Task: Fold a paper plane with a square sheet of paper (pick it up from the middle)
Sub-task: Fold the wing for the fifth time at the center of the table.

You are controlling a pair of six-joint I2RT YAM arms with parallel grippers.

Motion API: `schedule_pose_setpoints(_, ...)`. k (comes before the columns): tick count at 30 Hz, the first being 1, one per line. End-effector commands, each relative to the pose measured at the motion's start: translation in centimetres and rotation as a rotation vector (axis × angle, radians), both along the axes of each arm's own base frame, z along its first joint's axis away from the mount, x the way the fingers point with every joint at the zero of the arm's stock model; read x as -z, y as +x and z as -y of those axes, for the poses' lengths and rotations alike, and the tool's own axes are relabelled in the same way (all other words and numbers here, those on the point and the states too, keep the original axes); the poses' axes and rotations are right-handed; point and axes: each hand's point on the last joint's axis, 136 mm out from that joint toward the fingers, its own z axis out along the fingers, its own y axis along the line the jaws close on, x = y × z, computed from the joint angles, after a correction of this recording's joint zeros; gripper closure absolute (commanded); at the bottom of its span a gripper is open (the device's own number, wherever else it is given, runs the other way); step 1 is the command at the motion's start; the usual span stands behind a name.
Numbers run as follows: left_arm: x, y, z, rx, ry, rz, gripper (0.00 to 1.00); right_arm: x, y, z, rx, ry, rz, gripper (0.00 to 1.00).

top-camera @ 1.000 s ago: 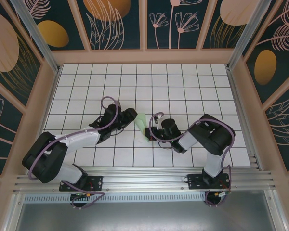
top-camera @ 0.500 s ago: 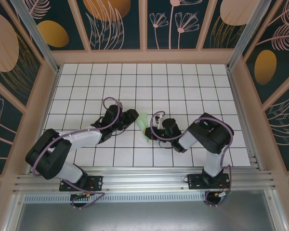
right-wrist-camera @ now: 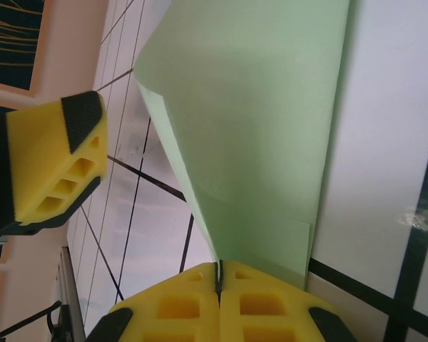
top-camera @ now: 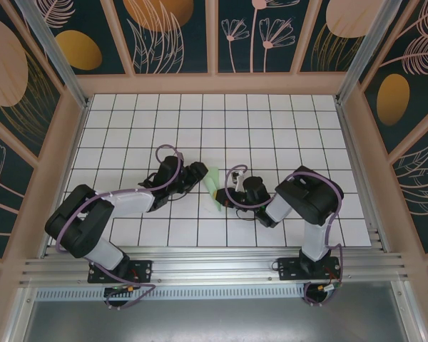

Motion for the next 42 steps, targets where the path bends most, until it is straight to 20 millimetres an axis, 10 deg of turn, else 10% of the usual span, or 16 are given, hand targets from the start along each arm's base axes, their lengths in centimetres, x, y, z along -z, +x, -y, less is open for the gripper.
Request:
schedule_pose_setpoints(1,0.0,0.8,-1.3,-0.042,0.122,-0.019,0.30,0.5,-0.8,1.0,-0.028,-0.050,0.051,1.00)
schedule_pose_setpoints(18,5.0,0.5,-1.4,0.005,0.281,-0.245,0.34,0.2,-1.6,-0.7,-0.214,-0.325,0.420,1.00)
schedule_pose_setpoints(36,5.1,0.0,-1.9,0.004,0.301,-0.251,0.97,0.8,-2.0,-1.1,-0.258,-0.559,0.616,0.83)
schedule_pose_setpoints(42,4.2,0.2,-1.8,0.003,0.292,-0.229,1.00,0.6,-1.9,-0.8,-0.263,-0.736,0.739,0.76)
